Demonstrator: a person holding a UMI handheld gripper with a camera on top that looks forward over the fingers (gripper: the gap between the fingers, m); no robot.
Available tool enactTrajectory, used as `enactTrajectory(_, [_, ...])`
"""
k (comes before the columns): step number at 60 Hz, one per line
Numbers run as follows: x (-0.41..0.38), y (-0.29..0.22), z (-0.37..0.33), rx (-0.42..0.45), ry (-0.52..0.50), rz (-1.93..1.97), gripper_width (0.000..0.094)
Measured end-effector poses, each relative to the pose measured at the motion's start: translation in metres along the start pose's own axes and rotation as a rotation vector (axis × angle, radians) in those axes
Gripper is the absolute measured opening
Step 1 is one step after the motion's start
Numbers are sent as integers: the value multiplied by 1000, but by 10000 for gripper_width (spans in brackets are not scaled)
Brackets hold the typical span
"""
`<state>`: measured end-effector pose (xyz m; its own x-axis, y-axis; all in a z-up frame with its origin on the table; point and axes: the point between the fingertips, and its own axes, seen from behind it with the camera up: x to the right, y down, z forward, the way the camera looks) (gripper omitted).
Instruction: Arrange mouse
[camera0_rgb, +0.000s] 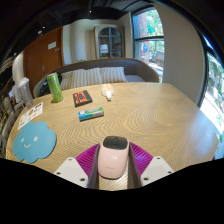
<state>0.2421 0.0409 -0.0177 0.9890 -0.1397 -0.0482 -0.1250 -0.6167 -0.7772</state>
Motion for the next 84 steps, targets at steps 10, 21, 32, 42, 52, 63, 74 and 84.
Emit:
enactTrajectory(10, [1, -1, 0, -86, 41, 51, 427])
enactTrajectory(21, [-61, -68, -29, 12, 25, 27, 407])
enactTrajectory(32, [-224, -114, -55, 142, -130, -27, 407])
enactTrajectory(42, [-331, -50, -25, 69, -226, -112, 405])
enactTrajectory(52, [-345, 11, 0, -37, -195, -127, 408])
enactTrajectory(63, [-342, 12, 2, -56, -188, -174, 518])
enactTrajectory(74, [-337, 17, -22, -167, -191, -188, 847])
enactTrajectory(84, [-320, 23, -80, -189, -159, -191, 842])
